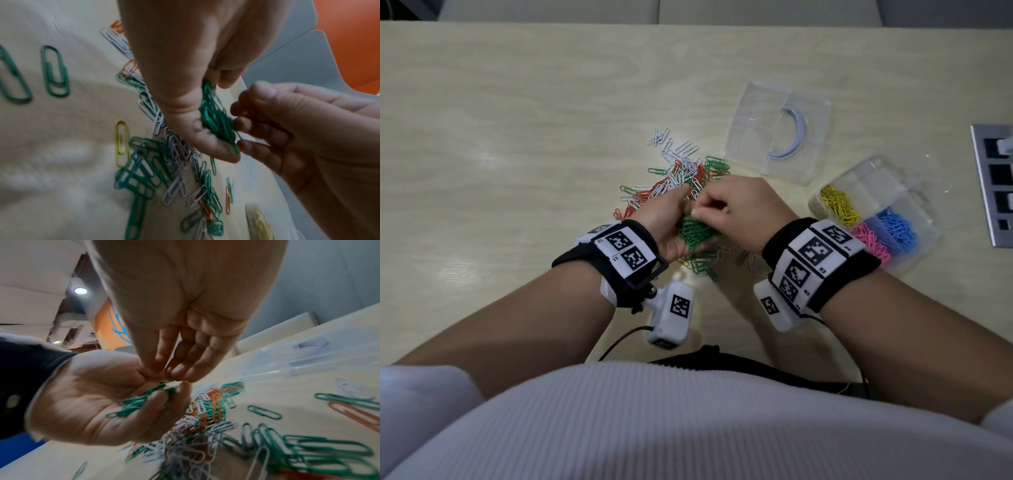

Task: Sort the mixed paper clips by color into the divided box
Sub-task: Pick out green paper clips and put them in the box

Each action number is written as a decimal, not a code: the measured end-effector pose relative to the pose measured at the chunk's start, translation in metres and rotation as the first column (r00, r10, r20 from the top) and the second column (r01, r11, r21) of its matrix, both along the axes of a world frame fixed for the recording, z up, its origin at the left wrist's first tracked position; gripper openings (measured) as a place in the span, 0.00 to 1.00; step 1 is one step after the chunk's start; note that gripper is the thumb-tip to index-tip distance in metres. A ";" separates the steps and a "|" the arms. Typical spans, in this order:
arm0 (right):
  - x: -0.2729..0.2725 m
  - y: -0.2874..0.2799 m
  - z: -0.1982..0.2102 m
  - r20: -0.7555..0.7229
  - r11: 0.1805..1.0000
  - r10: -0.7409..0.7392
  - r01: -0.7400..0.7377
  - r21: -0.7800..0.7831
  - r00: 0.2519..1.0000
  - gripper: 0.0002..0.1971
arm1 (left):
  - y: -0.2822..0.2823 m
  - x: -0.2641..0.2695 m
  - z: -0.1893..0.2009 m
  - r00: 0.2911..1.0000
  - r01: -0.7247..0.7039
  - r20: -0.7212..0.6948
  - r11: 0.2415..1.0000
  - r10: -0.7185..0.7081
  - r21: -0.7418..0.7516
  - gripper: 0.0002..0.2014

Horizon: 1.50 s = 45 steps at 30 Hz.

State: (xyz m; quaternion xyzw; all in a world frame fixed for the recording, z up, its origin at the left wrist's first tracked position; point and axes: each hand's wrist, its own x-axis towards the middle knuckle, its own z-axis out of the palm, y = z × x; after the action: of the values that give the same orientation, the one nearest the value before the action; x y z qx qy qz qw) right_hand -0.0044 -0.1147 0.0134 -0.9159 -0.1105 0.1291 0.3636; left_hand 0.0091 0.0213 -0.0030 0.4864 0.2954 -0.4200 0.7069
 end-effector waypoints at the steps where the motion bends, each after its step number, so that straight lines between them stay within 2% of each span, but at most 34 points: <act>1: 0.002 -0.004 0.001 0.021 0.999 -0.053 0.053 0.005 0.998 0.05 | 0.000 0.000 0.000 1.000 0.004 -0.010 1.000 -0.004 0.000 0.27; 3: 0.007 -0.021 -0.003 0.006 0.978 -0.203 0.204 -0.042 0.979 0.08 | 0.002 -0.001 0.000 1.000 -0.006 -0.029 1.000 0.006 0.019 0.25; 4: 0.010 -0.032 -0.006 -0.023 0.959 -0.258 0.252 -0.131 0.966 0.09 | 0.003 -0.001 -0.001 1.000 -0.006 -0.030 0.999 0.007 0.034 0.23; 5: 0.012 -0.043 -0.011 -0.070 0.930 -0.280 0.252 -0.267 0.958 0.10 | 0.004 -0.001 -0.001 1.000 -0.001 -0.029 0.999 0.002 0.044 0.22; 7: 0.011 -0.059 -0.021 -0.186 0.848 -0.263 0.135 -0.513 0.947 0.13 | 0.006 -0.003 -0.001 1.000 0.017 -0.024 0.998 -0.016 0.056 0.20; 9: 0.007 -0.066 -0.025 -0.243 0.812 -0.242 0.058 -0.581 0.939 0.17 | 0.006 -0.003 -0.001 0.999 0.024 -0.024 0.997 -0.022 0.067 0.19; 11: 0.004 -0.066 -0.026 -0.254 0.828 -0.231 0.053 -0.558 0.939 0.21 | 0.006 -0.003 -0.002 1.000 0.022 -0.024 0.997 -0.020 0.075 0.19; 13: 0.002 -0.062 -0.028 -0.225 0.839 -0.210 0.058 -0.541 0.951 0.21 | 0.005 -0.004 -0.002 0.999 0.028 -0.020 0.996 -0.026 0.088 0.19; 15: -0.002 -0.058 -0.030 -0.213 0.850 -0.158 0.022 -0.527 0.964 0.20 | 0.006 -0.004 -0.002 0.999 0.036 -0.016 0.994 -0.035 0.104 0.20; 18: -0.009 -0.054 -0.031 -0.232 0.865 -0.072 -0.054 -0.498 0.970 0.24 | 0.007 -0.004 0.000 0.999 0.042 -0.012 0.991 -0.041 0.126 0.21; 22: -0.012 -0.053 -0.033 -0.113 0.863 -0.037 -0.025 -0.505 0.993 0.18 | 0.007 -0.004 0.001 1.000 0.026 -0.009 0.988 -0.025 0.152 0.20; 24: -0.012 -0.052 -0.032 -0.071 0.865 -0.029 -0.011 -0.501 0.997 0.18 | 0.007 -0.005 0.001 1.000 0.025 -0.006 0.988 -0.025 0.150 0.20; 26: -0.012 -0.050 -0.032 -0.082 0.862 0.030 -0.068 -0.503 0.996 0.17 | 0.007 -0.006 0.001 0.999 0.033 -0.005 0.988 -0.033 0.150 0.20; 28: -0.012 -0.047 -0.033 -0.097 0.842 0.062 -0.104 -0.529 0.993 0.12 | 0.006 -0.007 0.002 0.999 0.041 -0.006 0.987 -0.041 0.153 0.19; 35: -0.006 -0.047 -0.026 -0.166 0.804 -0.039 -0.068 -0.591 0.985 0.05 | 0.005 -0.009 0.002 0.999 0.048 0.000 0.985 -0.049 0.163 0.20; 38: -0.005 -0.051 -0.016 -0.139 0.862 -0.130 0.043 -0.505 0.982 0.06 | 0.007 -0.010 0.001 0.999 0.037 0.002 0.984 -0.038 0.173 0.19; 40: -0.006 -0.046 -0.010 -0.124 0.932 -0.162 0.111 -0.345 0.979 0.04 | 0.007 -0.010 0.000 0.999 0.032 -0.004 0.984 -0.032 0.174 0.20; 43: -0.010 -0.027 0.002 -0.144 0.989 -0.105 0.088 -0.116 0.984 0.03 | 0.002 -0.012 0.002 0.999 0.044 -0.021 0.989 -0.041 0.144 0.21; 45: -0.009 -0.020 0.002 -0.104 0.989 -0.104 0.092 -0.114 0.989 0.04 | 0.000 -0.011 0.002 0.999 0.048 -0.025 0.991 -0.045 0.122 0.21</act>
State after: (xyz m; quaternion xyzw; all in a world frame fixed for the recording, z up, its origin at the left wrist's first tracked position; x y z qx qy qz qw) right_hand -0.0133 -0.1348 0.0157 -0.9302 -0.0380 0.1670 0.3247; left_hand -0.0023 0.0216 -0.0010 0.5309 0.3172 -0.4229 0.6624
